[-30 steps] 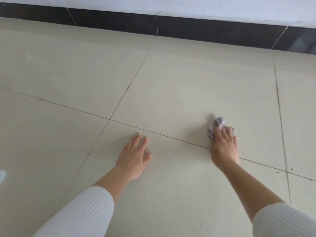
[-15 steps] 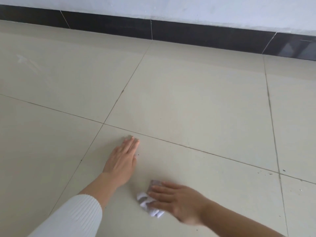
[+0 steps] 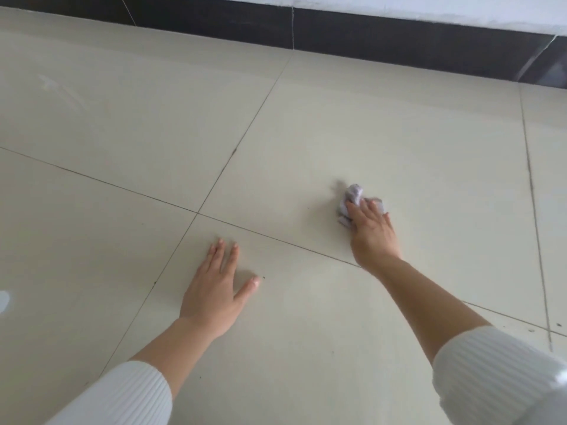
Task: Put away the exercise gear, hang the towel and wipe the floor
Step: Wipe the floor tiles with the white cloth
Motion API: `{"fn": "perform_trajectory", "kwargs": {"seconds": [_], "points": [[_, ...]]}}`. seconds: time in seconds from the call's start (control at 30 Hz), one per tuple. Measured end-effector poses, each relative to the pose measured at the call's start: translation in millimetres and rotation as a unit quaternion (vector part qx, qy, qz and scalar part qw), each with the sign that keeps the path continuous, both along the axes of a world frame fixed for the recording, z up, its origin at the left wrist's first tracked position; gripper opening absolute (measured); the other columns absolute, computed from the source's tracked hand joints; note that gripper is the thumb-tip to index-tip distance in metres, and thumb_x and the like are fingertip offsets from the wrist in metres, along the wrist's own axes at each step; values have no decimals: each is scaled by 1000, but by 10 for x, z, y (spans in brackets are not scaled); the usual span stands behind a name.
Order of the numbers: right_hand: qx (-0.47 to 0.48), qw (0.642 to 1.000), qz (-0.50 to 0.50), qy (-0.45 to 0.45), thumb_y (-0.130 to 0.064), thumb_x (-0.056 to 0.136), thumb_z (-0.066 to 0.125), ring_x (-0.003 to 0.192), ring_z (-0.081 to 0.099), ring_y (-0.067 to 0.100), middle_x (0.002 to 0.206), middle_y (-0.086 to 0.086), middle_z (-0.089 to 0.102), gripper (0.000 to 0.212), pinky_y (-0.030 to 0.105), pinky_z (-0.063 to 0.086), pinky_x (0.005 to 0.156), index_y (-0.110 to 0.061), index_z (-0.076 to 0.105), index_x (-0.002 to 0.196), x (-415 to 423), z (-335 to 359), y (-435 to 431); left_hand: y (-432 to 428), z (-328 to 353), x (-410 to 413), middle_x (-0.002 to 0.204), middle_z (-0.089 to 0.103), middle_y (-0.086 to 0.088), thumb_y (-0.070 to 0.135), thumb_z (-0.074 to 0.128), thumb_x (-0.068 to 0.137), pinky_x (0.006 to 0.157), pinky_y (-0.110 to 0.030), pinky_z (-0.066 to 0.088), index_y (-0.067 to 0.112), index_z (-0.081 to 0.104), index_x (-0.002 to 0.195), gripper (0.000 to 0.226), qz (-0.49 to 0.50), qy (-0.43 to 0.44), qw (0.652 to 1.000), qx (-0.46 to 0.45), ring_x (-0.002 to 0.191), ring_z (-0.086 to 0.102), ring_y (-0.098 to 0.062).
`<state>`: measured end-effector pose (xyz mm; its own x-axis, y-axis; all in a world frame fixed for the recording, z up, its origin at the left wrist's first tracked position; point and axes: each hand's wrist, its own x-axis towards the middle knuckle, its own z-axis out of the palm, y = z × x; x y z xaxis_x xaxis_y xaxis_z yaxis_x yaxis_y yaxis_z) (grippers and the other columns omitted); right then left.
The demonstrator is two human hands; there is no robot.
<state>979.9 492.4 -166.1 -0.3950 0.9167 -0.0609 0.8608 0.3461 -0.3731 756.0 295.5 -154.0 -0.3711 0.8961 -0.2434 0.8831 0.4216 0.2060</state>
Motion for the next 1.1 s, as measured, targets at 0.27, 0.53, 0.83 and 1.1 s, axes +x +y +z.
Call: {"fn": "perform_trajectory", "kwargs": {"seconds": [0.27,0.53,0.83,1.1], "points": [[-11,924,380,39,-11,81,36,142,32,20,149,2,43,61,40,19,119,-21,47,140,-702,-24,-1468,157,99,-104,124,64,-4,50,10,96,92,-36,42,19,62,126,67,130,-59,976,164,116,52,-27],[74,898,432,34,-13,91,42,139,36,19,149,-4,43,52,31,21,115,-20,44,143,-65,-105,-644,47,69,-81,139,54,-1,40,10,95,107,-29,33,12,58,132,67,49,2,990,130,133,45,-14],[17,982,-185,-23,-11,94,38,138,24,25,148,6,37,58,43,20,114,-20,24,149,418,-60,258,80,68,-96,114,69,-13,24,27,95,97,-23,30,-2,69,110,52,-1,74,989,130,111,64,-24],[40,979,200,-13,-5,74,30,139,38,26,147,2,45,74,38,22,113,-15,37,147,100,-25,-1359,163,96,9,152,35,-14,43,8,95,116,-36,25,0,37,144,71,17,75,997,-17,142,30,-23]]}}
